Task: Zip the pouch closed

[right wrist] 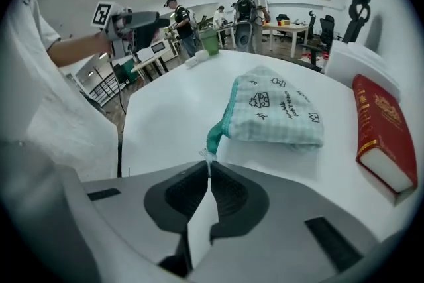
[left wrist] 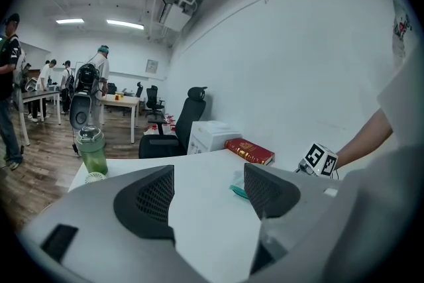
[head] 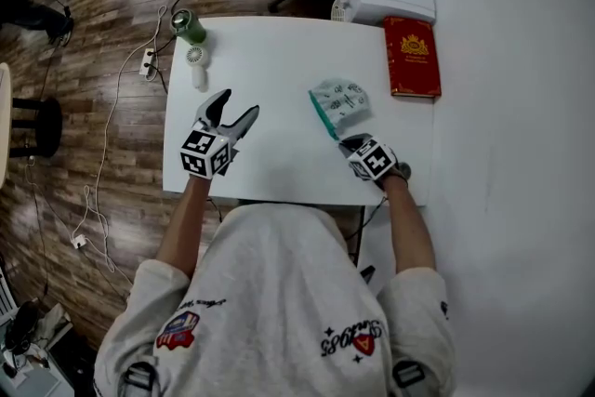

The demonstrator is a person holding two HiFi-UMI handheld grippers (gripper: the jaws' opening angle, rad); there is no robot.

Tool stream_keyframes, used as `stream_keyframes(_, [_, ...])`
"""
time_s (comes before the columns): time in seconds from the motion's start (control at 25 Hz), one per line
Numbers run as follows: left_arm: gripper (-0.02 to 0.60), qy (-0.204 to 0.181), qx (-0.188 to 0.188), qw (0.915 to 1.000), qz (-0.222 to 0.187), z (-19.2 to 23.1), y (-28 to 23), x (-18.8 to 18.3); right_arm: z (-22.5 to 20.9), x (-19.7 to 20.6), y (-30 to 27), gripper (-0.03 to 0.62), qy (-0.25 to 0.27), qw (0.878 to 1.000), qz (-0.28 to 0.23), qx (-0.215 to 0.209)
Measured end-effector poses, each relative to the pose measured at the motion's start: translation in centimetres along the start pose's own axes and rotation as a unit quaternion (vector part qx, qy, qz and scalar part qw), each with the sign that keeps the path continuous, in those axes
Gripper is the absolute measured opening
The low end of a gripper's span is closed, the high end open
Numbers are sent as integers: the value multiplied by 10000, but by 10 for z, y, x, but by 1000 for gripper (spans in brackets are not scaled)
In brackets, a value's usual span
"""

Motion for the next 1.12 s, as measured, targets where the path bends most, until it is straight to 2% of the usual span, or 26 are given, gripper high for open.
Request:
stream_keyframes(0.4, [321,-61,152,9998,-64,3,4,-8,-5,-55,21,18,-639,9922,-1044,220])
stream_keyframes(0.72, [321,-164,281,9994,-149,4,6,-19,-22,-98,64,17,-1075,9731,-1930,652])
stream_keyframes(0.92, [321,-225,330,9989,-255,3,6,-29,-33,-107,86,17,-1559,9557,-2399,697])
stream_keyframes(1.12, [321,-331,411,9980,-352,0,5,-44,-42,-120,115,17,-1696,9419,-2771,855])
Point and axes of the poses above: the fingertips, and each gripper's own axes: y backward along the fingers, z to its left, x out of its underside, the point moved 5 cm from there along y, backward along the fingers, and after that the axes turned 14 degrees about y, right-handed, at the moved point
